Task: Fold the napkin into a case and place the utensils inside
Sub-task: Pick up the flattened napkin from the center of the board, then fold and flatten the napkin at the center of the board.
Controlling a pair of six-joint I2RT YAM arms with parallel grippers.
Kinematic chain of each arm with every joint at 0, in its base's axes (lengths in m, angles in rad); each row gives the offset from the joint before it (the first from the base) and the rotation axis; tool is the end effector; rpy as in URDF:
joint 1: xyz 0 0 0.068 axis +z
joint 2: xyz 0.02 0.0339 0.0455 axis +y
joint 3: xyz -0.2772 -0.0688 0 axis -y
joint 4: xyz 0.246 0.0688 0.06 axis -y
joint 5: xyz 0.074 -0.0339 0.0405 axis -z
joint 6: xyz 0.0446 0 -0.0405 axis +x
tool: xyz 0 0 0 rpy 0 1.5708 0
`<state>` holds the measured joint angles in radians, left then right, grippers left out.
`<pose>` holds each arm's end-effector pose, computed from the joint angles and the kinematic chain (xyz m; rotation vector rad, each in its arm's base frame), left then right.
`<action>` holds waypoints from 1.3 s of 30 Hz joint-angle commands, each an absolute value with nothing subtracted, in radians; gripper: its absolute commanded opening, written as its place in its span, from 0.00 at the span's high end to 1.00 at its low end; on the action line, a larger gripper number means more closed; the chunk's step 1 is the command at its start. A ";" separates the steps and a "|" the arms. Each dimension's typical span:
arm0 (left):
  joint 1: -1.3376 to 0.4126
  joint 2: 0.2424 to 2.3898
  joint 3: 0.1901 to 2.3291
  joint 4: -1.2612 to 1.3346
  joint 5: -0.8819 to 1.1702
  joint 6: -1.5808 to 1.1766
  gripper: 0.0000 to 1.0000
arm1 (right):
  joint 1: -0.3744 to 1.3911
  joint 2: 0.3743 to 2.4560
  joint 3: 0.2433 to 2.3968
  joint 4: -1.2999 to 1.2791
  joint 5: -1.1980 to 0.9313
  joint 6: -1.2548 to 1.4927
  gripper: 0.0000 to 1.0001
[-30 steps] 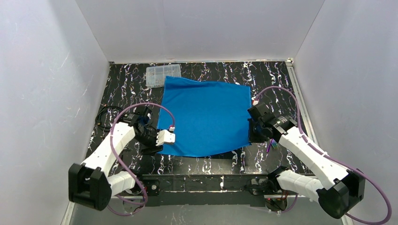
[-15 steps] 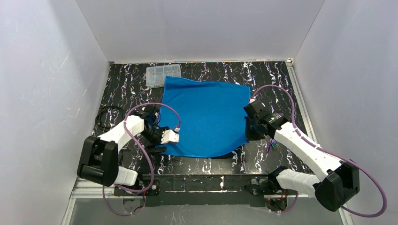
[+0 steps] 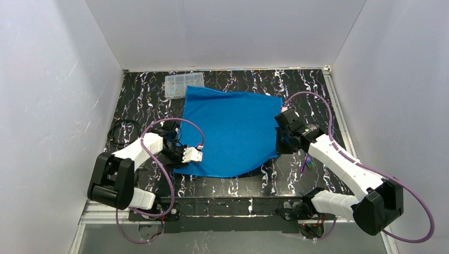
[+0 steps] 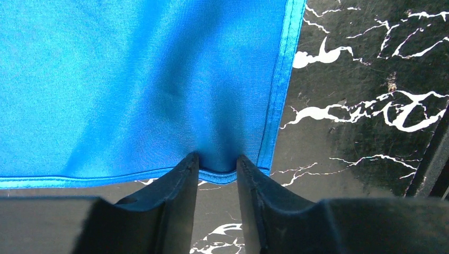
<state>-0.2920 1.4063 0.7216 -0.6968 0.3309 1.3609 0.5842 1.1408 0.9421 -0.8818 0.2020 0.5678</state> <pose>0.2113 -0.0786 0.1637 2.0893 1.8641 -0.2669 0.1825 0.1099 0.2719 0.0449 2.6205 0.1343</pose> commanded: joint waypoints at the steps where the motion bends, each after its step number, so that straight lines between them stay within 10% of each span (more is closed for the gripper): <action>1: -0.301 1.434 0.639 -0.711 0.305 1.376 0.73 | 0.567 1.150 1.004 -0.855 0.220 0.550 0.99; 10: -0.302 1.357 0.641 -0.699 0.317 1.368 1.00 | 0.542 1.157 1.015 -0.850 0.209 0.530 0.99; 39: -0.300 1.178 0.969 -1.417 0.534 1.357 1.00 | 0.535 1.050 1.173 -1.231 -0.073 0.449 0.99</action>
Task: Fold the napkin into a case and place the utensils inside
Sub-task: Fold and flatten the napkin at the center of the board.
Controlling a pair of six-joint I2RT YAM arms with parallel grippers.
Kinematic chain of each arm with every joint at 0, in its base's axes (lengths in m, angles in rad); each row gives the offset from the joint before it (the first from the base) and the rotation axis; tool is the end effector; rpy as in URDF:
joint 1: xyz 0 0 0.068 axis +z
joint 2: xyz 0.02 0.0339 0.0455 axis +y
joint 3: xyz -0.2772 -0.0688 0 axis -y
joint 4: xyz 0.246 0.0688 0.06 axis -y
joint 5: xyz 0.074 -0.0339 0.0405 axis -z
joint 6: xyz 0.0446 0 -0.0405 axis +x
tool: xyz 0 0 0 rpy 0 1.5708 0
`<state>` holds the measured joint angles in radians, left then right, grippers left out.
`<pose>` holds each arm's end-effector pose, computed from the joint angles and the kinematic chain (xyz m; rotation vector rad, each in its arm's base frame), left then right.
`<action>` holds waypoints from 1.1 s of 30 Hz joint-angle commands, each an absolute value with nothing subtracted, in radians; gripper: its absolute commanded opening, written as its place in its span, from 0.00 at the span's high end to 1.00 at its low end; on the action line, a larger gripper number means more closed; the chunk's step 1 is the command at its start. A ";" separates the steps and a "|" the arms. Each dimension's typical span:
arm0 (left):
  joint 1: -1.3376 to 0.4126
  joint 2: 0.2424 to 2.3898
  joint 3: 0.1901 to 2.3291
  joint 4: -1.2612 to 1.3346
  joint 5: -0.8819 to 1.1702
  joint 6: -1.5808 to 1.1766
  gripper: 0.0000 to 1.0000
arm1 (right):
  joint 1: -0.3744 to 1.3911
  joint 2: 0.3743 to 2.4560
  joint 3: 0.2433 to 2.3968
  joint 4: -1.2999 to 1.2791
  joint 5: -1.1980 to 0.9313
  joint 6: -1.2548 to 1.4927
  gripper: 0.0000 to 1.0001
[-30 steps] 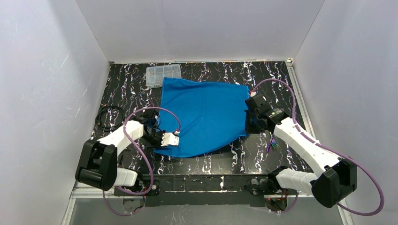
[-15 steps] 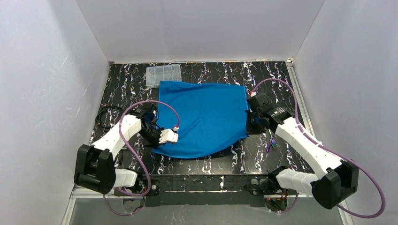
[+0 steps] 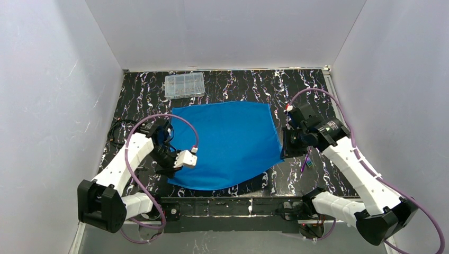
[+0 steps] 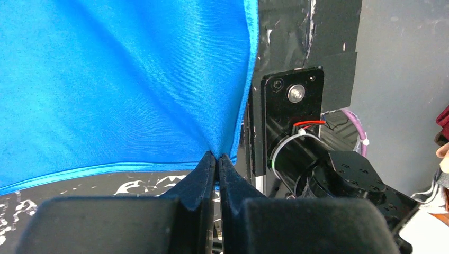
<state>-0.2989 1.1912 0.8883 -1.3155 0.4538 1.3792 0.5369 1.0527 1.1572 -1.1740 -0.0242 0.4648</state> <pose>0.1515 -0.0671 0.2409 2.1371 1.9406 -0.6069 0.1525 0.0920 0.3357 -0.1053 2.6886 0.3593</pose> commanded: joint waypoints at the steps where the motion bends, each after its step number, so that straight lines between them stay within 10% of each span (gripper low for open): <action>1: -0.300 1.184 0.987 -1.428 0.547 1.350 1.00 | 0.537 1.053 1.175 -1.224 -0.072 0.450 0.99; 33: -0.176 1.662 1.362 -0.836 0.197 0.830 1.00 | 0.441 1.803 1.699 -0.744 0.163 0.309 0.99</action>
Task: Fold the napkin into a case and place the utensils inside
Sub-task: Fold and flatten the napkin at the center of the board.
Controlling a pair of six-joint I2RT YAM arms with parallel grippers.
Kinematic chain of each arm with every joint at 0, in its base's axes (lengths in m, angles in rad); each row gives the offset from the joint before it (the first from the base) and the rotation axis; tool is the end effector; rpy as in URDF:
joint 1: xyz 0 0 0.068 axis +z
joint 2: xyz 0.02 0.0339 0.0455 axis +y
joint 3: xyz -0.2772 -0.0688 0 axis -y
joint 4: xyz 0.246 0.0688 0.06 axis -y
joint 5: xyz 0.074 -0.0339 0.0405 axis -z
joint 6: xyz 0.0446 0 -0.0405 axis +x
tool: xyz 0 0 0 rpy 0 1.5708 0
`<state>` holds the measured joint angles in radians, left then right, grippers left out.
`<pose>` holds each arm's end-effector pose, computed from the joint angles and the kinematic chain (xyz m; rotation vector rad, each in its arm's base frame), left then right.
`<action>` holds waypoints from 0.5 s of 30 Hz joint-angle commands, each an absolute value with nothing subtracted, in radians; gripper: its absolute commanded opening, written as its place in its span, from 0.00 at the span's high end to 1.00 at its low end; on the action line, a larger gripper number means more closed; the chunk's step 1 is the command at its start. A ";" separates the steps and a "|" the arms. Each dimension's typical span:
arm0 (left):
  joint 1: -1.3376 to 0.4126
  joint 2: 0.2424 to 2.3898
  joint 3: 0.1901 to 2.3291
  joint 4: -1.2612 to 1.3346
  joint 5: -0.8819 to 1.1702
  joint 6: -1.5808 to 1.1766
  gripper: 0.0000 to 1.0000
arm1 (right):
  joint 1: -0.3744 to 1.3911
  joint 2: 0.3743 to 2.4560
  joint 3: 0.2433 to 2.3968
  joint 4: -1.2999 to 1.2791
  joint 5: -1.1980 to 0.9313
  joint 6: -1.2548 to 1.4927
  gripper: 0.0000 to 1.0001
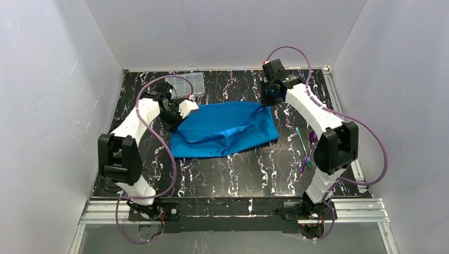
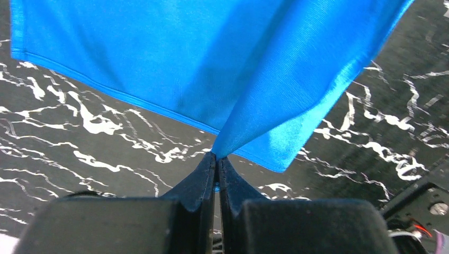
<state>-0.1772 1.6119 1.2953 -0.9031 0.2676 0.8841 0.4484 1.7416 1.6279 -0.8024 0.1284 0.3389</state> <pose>0.3169 -0.0687 0.2610 1.4307 2.3100 -0.1763 0.3542 0.1641 0.3246 -0.0818 2.4833 0.1761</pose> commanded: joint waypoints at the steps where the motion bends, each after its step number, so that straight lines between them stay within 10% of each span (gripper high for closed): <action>1: -0.176 1.684 1.377 -0.819 0.179 0.821 1.00 | 0.438 1.822 1.705 -0.733 0.164 0.307 0.99; 15: -0.176 1.911 1.479 -0.667 -0.031 0.757 1.00 | 0.382 2.009 1.824 -0.651 0.174 0.296 0.99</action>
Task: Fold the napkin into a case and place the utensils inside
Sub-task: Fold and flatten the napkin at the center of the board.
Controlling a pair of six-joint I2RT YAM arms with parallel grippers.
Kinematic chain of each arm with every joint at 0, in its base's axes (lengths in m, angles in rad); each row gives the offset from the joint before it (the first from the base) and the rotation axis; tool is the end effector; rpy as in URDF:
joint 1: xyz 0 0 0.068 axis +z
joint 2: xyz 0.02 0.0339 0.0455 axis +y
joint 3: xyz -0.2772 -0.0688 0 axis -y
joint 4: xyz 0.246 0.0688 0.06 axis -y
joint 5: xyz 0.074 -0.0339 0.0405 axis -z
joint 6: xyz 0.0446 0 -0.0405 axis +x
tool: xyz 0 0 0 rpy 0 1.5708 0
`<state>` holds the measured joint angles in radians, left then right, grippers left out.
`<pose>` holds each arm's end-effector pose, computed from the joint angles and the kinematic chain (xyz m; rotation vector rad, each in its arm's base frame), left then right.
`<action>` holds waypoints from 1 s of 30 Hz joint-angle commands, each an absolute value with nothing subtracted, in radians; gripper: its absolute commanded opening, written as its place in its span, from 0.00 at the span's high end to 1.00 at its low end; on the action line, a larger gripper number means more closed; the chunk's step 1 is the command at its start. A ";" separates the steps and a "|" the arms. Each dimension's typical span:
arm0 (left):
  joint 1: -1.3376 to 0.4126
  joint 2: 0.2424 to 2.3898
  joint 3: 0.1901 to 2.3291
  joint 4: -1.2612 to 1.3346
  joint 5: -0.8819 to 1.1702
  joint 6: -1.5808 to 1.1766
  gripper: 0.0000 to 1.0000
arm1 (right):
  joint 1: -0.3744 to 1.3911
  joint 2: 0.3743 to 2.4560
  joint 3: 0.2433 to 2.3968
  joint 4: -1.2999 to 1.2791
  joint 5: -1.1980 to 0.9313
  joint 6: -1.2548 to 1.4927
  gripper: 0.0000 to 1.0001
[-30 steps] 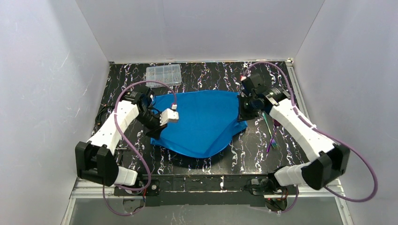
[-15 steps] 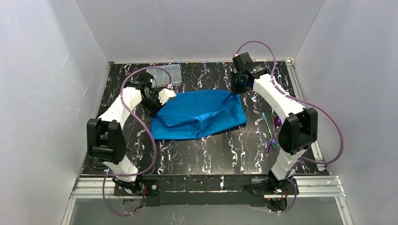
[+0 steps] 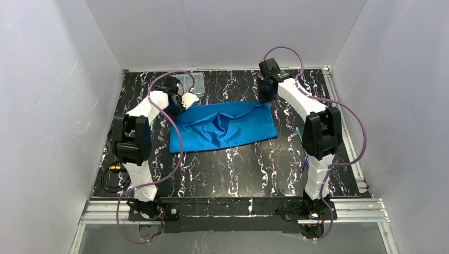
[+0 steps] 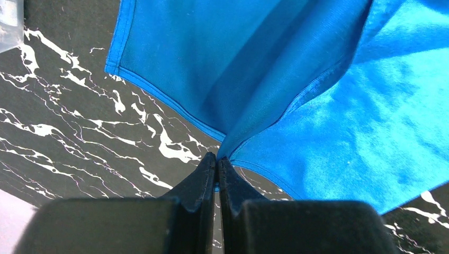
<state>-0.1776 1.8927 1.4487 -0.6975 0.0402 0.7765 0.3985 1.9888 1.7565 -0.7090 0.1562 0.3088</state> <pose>0.3983 -0.0733 0.2172 1.2582 2.4083 0.1226 0.4223 0.1703 0.2732 -0.0484 2.4978 0.0982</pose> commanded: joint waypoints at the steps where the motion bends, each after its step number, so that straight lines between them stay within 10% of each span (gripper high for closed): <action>1: -0.176 1.918 1.483 -0.659 -0.037 0.757 1.00 | 0.376 2.019 1.832 -0.648 0.175 0.295 0.99; 10: -0.176 1.964 1.529 -0.623 -0.048 0.726 1.00 | 0.361 2.113 1.889 -0.642 0.195 0.281 0.99; 17: -0.166 1.962 1.545 -0.577 -0.109 0.698 0.69 | 0.335 2.145 1.896 -0.617 0.195 0.296 0.99; 22: -0.137 1.933 1.592 -0.580 -0.119 0.685 0.37 | 0.334 2.159 1.911 -0.606 0.187 0.315 0.79; 30: -0.116 1.874 1.609 -0.635 -0.047 0.644 0.34 | 0.334 2.164 1.948 -0.600 0.253 0.316 0.55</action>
<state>-0.1173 1.9598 1.5993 -0.5766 -0.0959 0.6834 0.3347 2.1555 1.8866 -0.6247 0.1989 0.3141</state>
